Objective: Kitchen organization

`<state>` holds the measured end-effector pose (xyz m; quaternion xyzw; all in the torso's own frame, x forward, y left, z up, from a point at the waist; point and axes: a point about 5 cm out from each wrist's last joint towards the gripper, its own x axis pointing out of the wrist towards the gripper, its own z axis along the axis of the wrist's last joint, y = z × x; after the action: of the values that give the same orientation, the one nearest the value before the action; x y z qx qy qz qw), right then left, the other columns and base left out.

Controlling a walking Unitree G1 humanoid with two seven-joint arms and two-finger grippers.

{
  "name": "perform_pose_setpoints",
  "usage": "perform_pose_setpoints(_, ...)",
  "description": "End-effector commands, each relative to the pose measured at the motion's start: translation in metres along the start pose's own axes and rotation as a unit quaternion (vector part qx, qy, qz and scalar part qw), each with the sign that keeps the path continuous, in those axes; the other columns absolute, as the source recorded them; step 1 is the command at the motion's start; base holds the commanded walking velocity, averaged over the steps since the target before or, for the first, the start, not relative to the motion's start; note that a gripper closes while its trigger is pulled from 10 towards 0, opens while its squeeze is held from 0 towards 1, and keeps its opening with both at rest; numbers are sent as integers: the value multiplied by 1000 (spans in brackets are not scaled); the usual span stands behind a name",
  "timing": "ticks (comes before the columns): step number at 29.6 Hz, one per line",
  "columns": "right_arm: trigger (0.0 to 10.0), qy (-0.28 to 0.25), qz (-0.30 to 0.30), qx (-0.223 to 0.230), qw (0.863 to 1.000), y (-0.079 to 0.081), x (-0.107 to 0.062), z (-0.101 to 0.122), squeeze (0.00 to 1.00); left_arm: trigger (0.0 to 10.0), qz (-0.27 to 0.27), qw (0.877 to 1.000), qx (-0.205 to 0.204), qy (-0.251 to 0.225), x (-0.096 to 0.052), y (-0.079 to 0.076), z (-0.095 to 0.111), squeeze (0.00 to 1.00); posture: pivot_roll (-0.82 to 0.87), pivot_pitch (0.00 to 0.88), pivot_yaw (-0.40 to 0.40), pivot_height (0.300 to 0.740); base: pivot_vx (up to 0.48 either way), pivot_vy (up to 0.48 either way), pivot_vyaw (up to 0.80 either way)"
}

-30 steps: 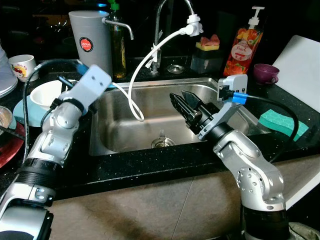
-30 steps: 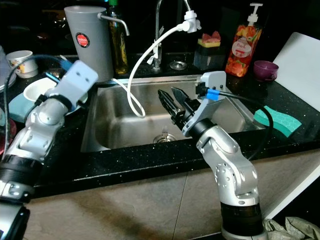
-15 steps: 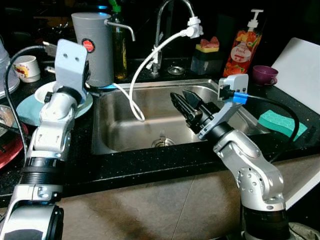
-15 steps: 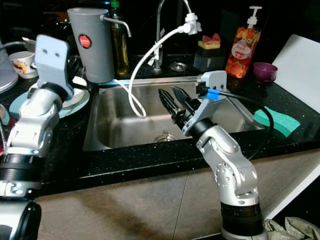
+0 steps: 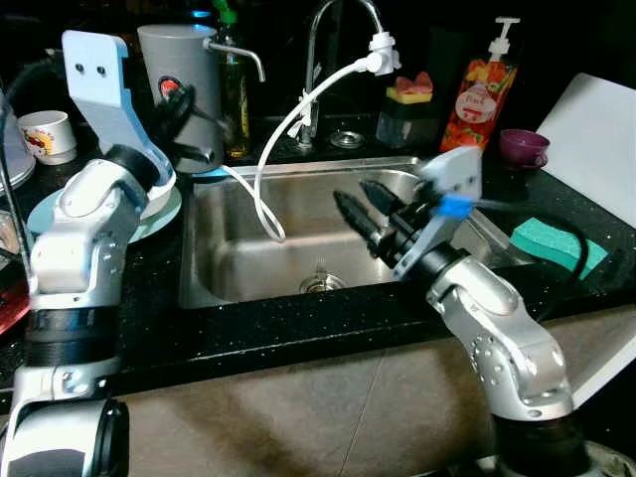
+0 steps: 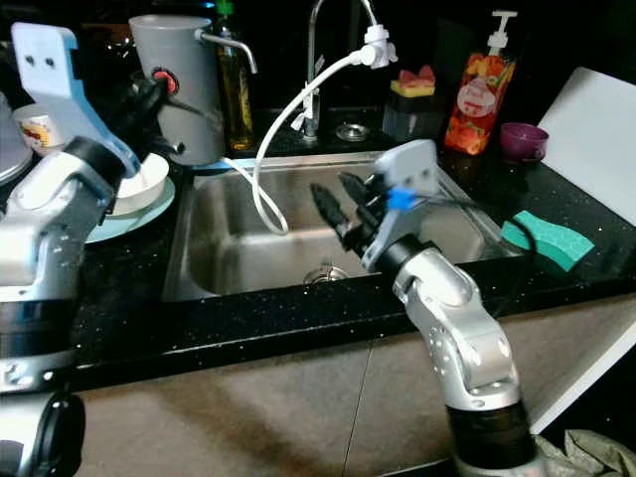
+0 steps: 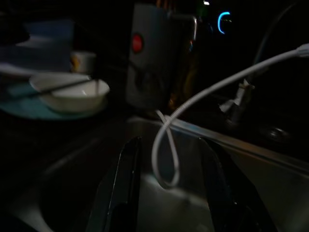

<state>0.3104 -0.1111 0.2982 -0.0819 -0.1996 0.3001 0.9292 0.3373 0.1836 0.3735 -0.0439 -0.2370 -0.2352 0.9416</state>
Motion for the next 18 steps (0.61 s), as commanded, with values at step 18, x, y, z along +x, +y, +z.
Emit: perform_pose_setpoints(18,10000,37,65,-120,990,18,-5,-20,0,10000,-195,964,-149,98,-18,-33,1,0,47,186,-42,740,0,0,0)
